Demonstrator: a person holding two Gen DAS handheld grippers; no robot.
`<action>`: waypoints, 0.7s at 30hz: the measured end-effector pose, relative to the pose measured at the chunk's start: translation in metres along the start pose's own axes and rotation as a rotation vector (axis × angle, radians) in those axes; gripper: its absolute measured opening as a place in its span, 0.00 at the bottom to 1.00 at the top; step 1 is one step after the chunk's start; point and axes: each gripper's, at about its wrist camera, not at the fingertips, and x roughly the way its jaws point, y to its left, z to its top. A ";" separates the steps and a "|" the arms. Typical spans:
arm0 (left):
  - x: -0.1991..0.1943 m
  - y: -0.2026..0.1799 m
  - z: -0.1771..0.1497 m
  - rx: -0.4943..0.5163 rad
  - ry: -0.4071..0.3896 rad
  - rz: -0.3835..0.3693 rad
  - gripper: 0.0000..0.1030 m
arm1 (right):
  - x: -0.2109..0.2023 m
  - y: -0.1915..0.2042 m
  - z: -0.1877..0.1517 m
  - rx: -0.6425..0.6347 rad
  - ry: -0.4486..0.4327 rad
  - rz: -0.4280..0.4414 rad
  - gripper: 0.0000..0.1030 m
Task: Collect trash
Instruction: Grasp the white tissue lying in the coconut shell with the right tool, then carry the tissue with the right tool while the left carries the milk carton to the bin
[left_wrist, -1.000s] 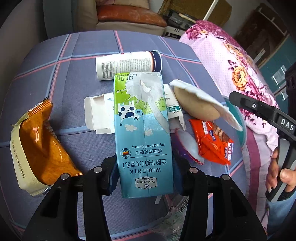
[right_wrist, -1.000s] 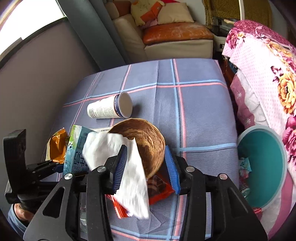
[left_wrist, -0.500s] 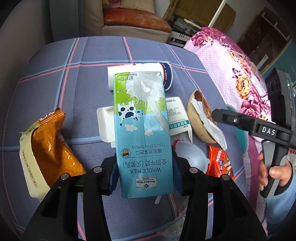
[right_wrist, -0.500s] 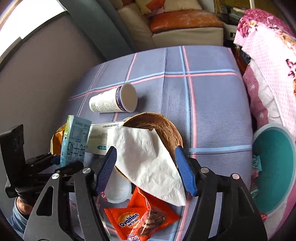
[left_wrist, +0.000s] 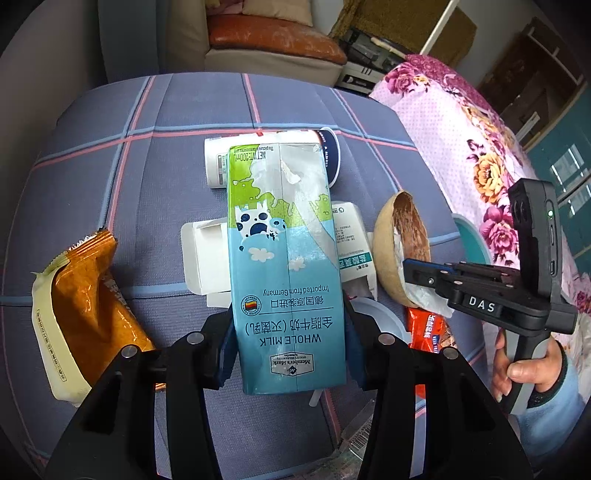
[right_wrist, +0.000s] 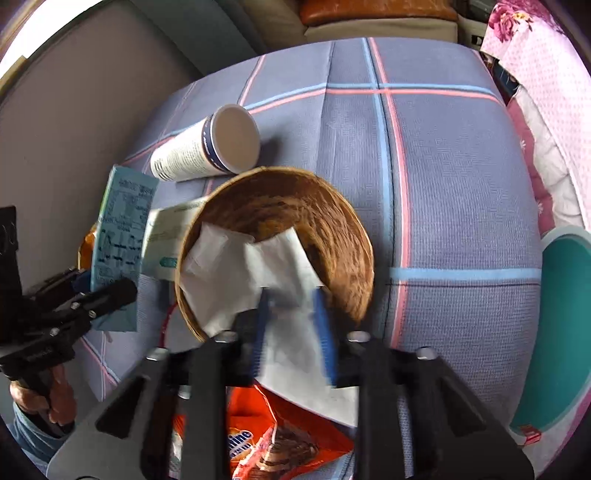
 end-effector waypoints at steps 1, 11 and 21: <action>-0.002 -0.001 0.000 0.000 -0.005 0.004 0.47 | 0.000 0.000 -0.002 0.000 -0.002 0.002 0.08; -0.024 -0.018 0.003 0.013 -0.050 0.012 0.47 | -0.050 -0.025 -0.018 0.065 -0.122 0.073 0.04; -0.005 -0.100 0.015 0.181 -0.040 -0.054 0.47 | -0.103 -0.060 -0.025 0.162 -0.240 0.041 0.04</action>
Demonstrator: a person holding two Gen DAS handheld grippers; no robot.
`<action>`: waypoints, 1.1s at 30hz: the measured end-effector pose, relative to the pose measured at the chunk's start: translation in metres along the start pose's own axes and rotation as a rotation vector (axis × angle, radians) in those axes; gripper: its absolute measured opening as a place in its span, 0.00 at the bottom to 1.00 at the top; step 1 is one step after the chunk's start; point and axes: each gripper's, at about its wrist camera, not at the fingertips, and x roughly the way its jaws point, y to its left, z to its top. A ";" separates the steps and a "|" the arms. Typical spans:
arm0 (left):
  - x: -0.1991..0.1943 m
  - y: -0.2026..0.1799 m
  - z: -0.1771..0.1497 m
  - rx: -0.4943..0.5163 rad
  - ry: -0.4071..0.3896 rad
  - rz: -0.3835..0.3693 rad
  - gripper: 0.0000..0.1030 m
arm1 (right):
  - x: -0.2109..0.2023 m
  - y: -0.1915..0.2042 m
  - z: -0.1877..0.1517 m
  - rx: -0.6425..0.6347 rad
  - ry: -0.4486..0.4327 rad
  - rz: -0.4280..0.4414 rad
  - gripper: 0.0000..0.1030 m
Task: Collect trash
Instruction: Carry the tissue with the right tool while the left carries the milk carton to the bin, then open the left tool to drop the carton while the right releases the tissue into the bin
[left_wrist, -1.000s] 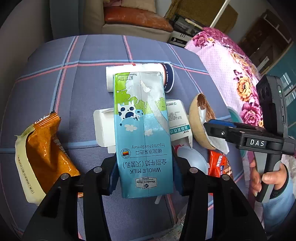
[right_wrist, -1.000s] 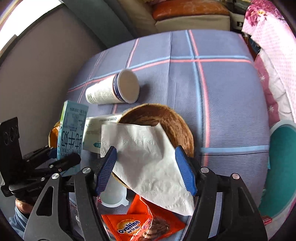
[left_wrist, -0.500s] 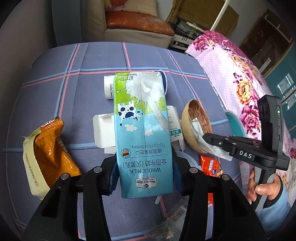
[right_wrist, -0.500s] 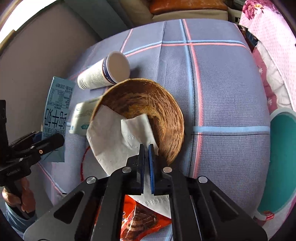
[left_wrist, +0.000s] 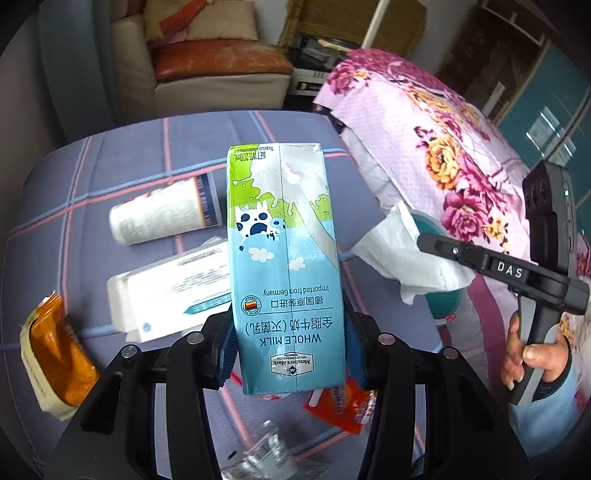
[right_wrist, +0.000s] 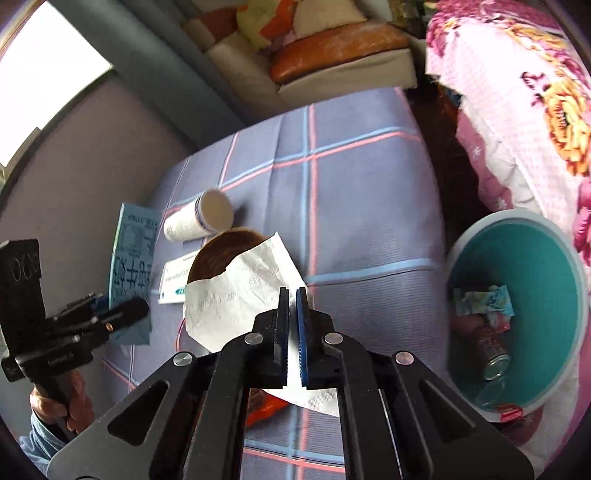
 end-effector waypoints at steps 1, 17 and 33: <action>0.006 -0.013 0.004 0.024 0.003 -0.015 0.47 | -0.007 -0.004 -0.001 0.012 -0.018 -0.009 0.04; 0.118 -0.162 0.026 0.224 0.154 -0.141 0.47 | -0.098 -0.139 -0.001 0.228 -0.172 -0.203 0.04; 0.158 -0.188 0.033 0.246 0.212 -0.130 0.76 | -0.089 -0.203 -0.009 0.314 -0.141 -0.205 0.08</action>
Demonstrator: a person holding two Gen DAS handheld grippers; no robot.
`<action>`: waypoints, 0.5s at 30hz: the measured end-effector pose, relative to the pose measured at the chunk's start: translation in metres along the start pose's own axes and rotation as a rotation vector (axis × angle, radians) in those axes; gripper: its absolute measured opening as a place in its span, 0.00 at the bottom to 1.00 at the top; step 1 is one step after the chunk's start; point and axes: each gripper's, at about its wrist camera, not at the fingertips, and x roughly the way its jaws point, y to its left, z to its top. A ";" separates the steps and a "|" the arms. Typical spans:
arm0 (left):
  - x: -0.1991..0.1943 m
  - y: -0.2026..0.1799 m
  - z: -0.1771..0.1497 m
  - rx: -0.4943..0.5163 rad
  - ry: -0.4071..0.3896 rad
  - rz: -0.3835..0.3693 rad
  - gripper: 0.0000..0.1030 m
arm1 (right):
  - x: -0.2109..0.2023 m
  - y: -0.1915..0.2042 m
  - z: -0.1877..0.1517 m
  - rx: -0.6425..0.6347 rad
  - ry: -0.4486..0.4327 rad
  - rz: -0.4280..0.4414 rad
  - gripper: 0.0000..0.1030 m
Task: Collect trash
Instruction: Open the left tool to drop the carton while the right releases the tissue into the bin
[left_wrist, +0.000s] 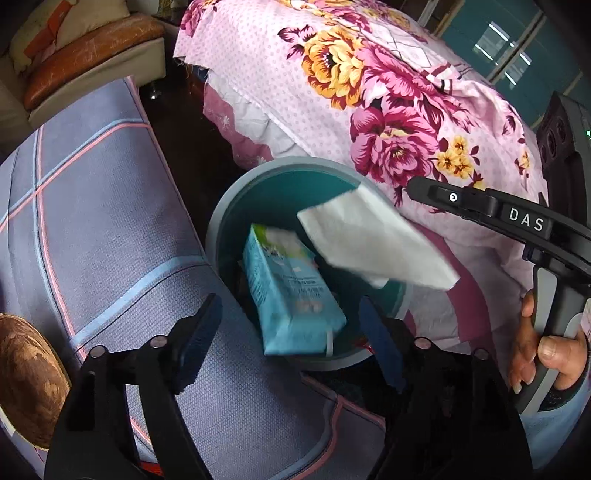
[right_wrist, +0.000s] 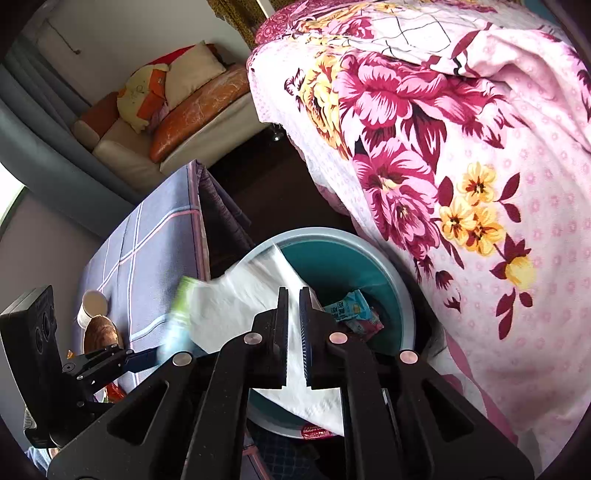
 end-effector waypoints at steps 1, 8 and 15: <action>-0.001 0.002 0.000 -0.006 -0.002 -0.001 0.77 | 0.001 0.000 0.000 0.000 0.001 -0.002 0.08; -0.006 0.013 -0.006 -0.044 0.002 -0.007 0.77 | 0.001 0.005 -0.002 0.002 -0.003 -0.022 0.41; -0.025 0.018 -0.017 -0.066 -0.029 -0.018 0.85 | -0.009 0.014 -0.006 0.001 -0.010 -0.039 0.67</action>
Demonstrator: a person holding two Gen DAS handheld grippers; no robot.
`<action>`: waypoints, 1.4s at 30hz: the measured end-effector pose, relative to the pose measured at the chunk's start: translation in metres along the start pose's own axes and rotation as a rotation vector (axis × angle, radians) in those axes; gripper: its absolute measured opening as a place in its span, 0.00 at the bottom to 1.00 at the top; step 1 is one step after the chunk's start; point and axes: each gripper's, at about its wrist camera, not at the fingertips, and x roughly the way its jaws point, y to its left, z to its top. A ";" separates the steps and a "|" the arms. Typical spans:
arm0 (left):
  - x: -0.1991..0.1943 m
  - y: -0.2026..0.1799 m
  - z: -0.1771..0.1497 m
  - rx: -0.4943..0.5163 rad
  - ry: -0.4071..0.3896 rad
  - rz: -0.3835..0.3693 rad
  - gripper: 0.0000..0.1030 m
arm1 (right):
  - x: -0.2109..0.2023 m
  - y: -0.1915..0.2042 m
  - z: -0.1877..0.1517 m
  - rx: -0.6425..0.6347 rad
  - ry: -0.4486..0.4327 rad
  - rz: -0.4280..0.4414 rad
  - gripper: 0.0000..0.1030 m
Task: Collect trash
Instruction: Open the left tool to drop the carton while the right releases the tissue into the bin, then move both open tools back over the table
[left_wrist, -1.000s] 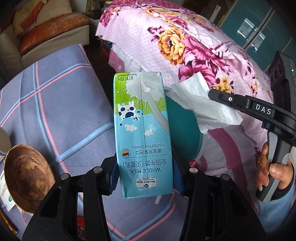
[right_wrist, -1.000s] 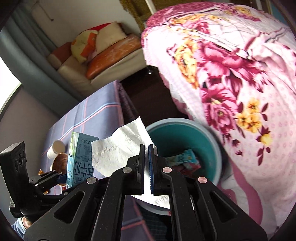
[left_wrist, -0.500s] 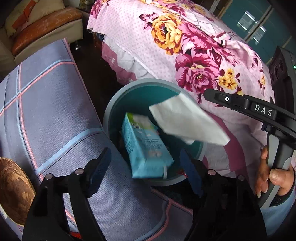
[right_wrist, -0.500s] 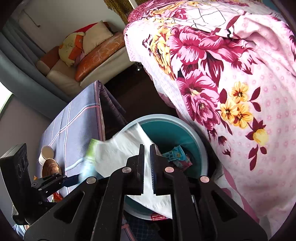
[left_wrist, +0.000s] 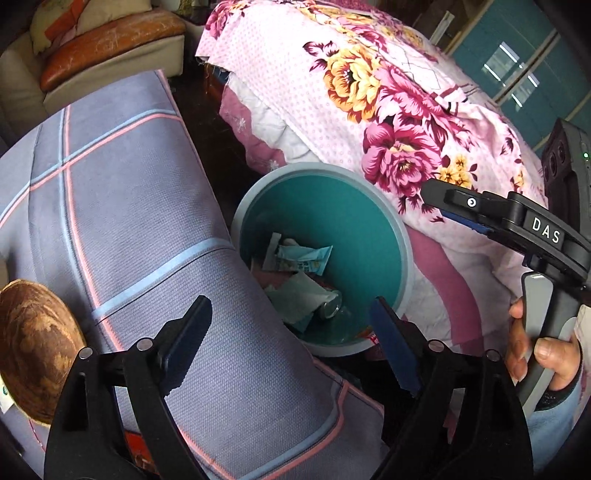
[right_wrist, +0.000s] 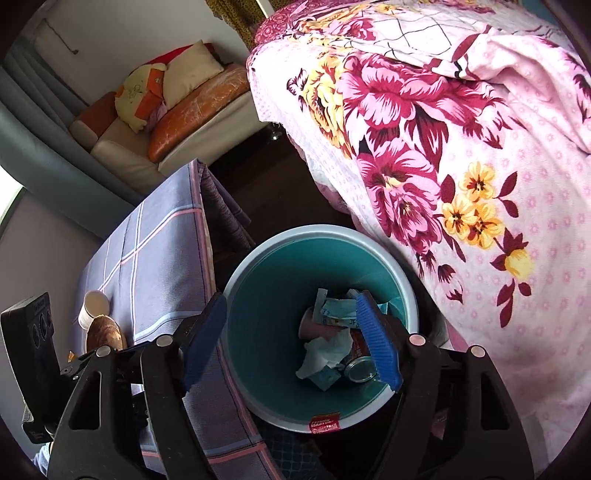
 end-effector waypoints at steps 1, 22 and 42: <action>-0.002 0.000 -0.002 -0.001 -0.001 0.000 0.85 | -0.002 0.001 0.001 0.002 0.001 0.000 0.70; -0.085 0.069 -0.065 -0.120 -0.108 0.030 0.86 | -0.028 0.079 -0.030 -0.093 0.009 0.009 0.73; -0.098 0.208 -0.148 -0.431 -0.074 0.060 0.86 | 0.035 0.189 -0.080 -0.324 0.175 -0.003 0.75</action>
